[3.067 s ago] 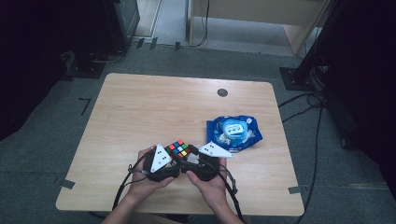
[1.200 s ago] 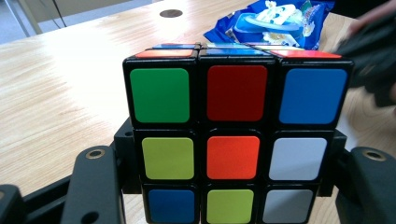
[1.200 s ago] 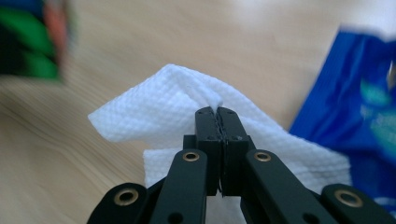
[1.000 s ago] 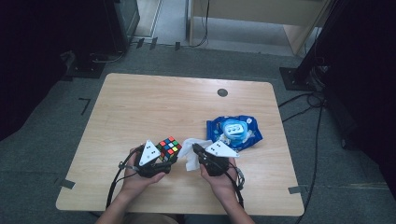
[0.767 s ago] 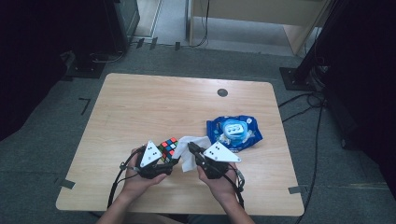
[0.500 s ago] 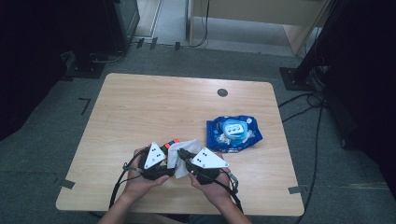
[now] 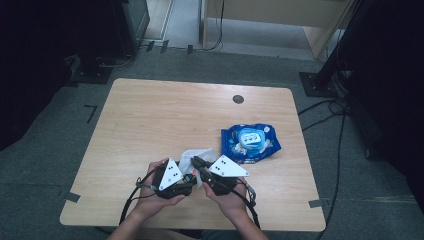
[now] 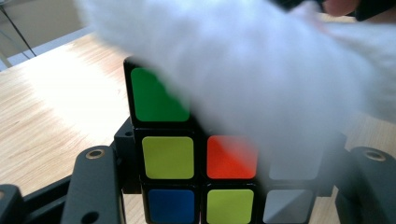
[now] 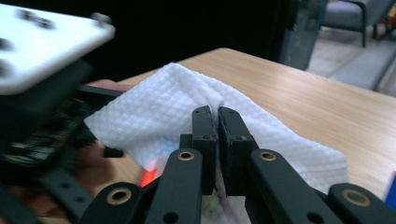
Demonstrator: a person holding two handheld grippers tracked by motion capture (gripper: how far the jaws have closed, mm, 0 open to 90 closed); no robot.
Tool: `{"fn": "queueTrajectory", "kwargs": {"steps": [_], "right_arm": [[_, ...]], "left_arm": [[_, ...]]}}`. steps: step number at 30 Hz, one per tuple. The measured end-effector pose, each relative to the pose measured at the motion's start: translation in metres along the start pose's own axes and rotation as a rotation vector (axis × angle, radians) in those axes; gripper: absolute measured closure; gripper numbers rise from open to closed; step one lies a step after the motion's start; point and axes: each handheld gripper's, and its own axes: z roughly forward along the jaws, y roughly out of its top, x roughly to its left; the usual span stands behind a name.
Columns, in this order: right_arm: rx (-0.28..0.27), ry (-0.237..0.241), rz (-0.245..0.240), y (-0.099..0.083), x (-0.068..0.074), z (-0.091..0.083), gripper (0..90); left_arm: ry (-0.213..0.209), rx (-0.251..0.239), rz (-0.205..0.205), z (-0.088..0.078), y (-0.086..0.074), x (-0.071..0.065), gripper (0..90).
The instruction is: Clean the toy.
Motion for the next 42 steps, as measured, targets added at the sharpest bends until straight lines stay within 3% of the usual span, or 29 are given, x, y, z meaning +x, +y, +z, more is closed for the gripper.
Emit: {"fn": "queueTrajectory", "kwargs": {"steps": [4,7,9,13,18,21,25,28,33,39,42], "right_arm": [[0.033,-0.063,0.036,-0.007,-0.014,0.000,86.8],[0.088,-0.112,0.034,-0.013,-0.022,0.003,87.3],[0.090,-0.140,0.061,-0.017,-0.026,0.003,87.6],[0.040,-0.119,0.066,-0.010,-0.021,-0.003,87.9],[-0.045,-0.011,0.004,0.006,0.007,-0.009,87.8],[-0.047,0.023,-0.013,0.007,0.018,-0.008,87.9],[-0.035,0.018,-0.013,0.002,0.020,-0.004,87.8],[-0.042,0.003,0.016,0.001,0.015,-0.004,87.8],[-0.039,-0.031,0.028,-0.001,0.007,-0.004,87.6],[-0.010,-0.087,0.057,-0.007,-0.006,-0.003,87.5],[-0.009,-0.088,0.079,-0.007,-0.009,-0.004,87.5]], "left_arm": [[0.012,-0.006,-0.013,-0.001,-0.001,0.004,34.0],[0.018,-0.021,-0.032,-0.005,0.000,0.009,34.0],[0.028,-0.015,-0.035,-0.007,-0.001,0.013,34.0],[0.061,0.028,-0.020,-0.003,-0.006,0.015,34.0],[0.040,0.055,-0.027,0.002,-0.006,0.010,34.0],[0.021,0.044,-0.007,0.002,-0.002,0.004,33.9],[0.014,0.011,-0.008,0.000,0.002,0.000,33.9],[0.003,-0.002,-0.001,-0.003,0.003,-0.001,34.0],[0.007,-0.008,0.004,-0.004,0.004,-0.001,34.0],[0.016,-0.017,-0.017,-0.008,0.004,0.007,34.0],[0.030,-0.001,-0.014,-0.006,0.002,0.008,34.0]]}}
